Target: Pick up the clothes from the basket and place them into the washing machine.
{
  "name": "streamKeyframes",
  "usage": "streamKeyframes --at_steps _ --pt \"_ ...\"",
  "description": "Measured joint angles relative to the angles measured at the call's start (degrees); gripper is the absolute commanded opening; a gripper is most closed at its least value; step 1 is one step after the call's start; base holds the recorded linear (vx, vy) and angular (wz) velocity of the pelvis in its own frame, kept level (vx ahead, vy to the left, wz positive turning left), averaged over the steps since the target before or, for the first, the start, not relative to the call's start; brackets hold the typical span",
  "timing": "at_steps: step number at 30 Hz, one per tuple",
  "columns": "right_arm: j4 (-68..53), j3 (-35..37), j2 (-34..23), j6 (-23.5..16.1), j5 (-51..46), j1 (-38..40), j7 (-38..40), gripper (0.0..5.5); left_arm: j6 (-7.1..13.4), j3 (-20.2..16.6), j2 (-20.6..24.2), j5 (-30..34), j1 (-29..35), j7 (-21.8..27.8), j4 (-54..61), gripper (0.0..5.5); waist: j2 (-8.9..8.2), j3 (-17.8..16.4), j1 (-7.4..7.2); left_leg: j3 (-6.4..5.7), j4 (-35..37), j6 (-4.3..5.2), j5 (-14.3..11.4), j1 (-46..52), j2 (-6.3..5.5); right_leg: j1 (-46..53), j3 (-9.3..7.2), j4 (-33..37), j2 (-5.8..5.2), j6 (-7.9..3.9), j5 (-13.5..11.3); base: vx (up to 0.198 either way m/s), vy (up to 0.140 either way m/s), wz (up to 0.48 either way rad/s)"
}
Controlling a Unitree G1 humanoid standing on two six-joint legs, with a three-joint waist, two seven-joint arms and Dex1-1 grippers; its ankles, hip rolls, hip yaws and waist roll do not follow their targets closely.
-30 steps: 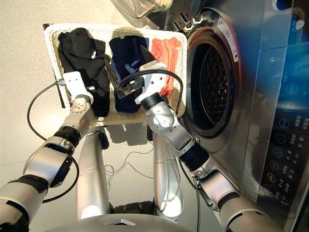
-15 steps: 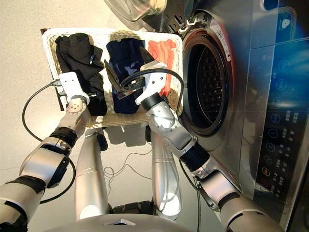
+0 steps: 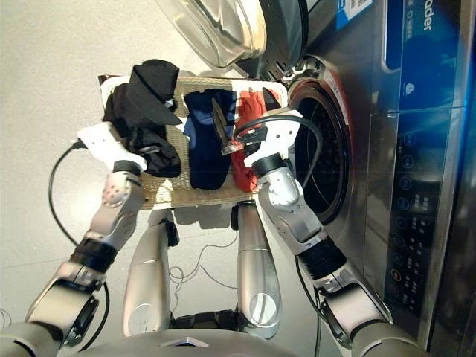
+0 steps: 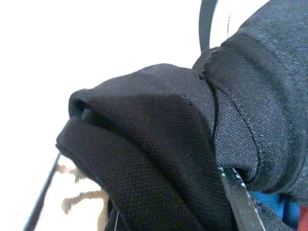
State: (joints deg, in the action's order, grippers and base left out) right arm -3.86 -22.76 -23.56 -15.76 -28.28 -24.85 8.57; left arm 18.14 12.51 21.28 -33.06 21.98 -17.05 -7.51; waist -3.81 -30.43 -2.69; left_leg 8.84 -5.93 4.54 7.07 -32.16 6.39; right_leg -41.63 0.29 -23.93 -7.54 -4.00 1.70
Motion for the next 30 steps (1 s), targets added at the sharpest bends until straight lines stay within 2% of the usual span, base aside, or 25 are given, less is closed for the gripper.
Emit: streamKeyframes --at_steps 2,4,9,11,13,19,23,26,30 --pt "0.0 0.3 -0.1 0.7 0.6 -0.8 -0.1 5.50 0.3 -1.5 0.3 0.0 -0.1 1.0 2.6 0.00 0.56 0.0 0.23 -0.11 0.3 -0.19 0.1 0.5 -0.75 0.3 0.06 -0.1 -0.53 -0.29 0.2 0.000 0.000 0.000" --pt "0.0 0.1 -1.2 2.0 1.0 -1.2 -1.4 5.50 0.6 -2.7 0.4 0.0 -0.2 2.4 6.3 0.00 0.60 0.0 0.39 0.36 0.5 -0.39 0.3 0.8 -0.89 0.3 0.43 -0.2 -0.91 -0.61 0.1 0.000 0.000 0.000" --pt "-0.9 -2.6 -9.6 5.8 0.3 -3.2 -9.6 5.50 0.7 -2.5 1.4 -0.9 0.3 8.2 11.1 0.00 0.62 0.0 1.06 0.84 0.6 -0.51 0.3 2.2 -1.00 1.5 1.19 0.2 -0.89 -0.93 -0.3 0.000 0.000 0.000" --pt "-1.3 -2.4 -9.4 6.8 -0.3 -4.0 -12.1 5.50 0.7 -2.1 1.6 -1.7 0.0 10.6 12.9 0.00 0.62 0.0 1.14 0.91 0.6 -0.56 0.3 2.4 -0.92 1.7 1.26 0.5 -0.81 -0.95 -0.3 0.000 0.000 0.000" --pt "-1.3 -3.3 -9.6 7.5 -0.7 -5.1 -14.1 5.50 0.7 -1.4 1.8 -3.1 0.0 13.0 14.1 0.00 0.62 0.0 1.13 0.99 0.7 -0.66 0.4 2.3 -0.86 1.7 1.32 1.0 -0.73 -1.29 -0.4 0.000 0.000 0.000" --pt "-1.2 -7.7 -10.3 9.3 -0.8 -10.3 -16.9 5.50 0.6 2.9 3.8 -6.5 1.5 18.2 15.1 0.00 0.70 -0.1 1.16 1.10 0.7 -0.74 0.4 2.3 -0.89 1.9 1.35 1.3 -0.73 -0.98 -1.0 0.000 0.000 0.000" --pt "-0.6 -9.8 -10.4 9.5 -0.7 -14.8 -17.5 5.50 0.1 5.6 7.7 -7.6 2.7 21.2 15.3 0.00 0.82 -0.2 1.17 1.10 0.7 -0.75 0.5 2.4 -0.89 2.0 1.38 1.3 -0.72 -0.93 -1.2 0.000 0.000 0.000" --pt "0.4 -11.4 -9.7 9.5 -0.7 -17.5 -18.0 5.50 -0.2 6.9 9.8 -8.8 3.1 22.6 15.7 0.00 0.82 -0.2 1.29 1.03 0.7 -0.75 0.5 2.7 -0.90 2.4 1.37 1.3 -0.74 -0.93 -1.2 0.000 0.000 0.000" --pt "1.7 -12.5 -8.6 9.5 -0.1 -19.1 -18.0 5.50 -0.8 7.6 10.4 -10.2 4.2 23.7 16.4 0.00 0.82 -0.2 1.39 0.91 0.6 -0.82 0.5 2.8 -0.94 2.6 1.37 1.2 -0.81 -0.93 -1.3 0.000 0.000 0.000"
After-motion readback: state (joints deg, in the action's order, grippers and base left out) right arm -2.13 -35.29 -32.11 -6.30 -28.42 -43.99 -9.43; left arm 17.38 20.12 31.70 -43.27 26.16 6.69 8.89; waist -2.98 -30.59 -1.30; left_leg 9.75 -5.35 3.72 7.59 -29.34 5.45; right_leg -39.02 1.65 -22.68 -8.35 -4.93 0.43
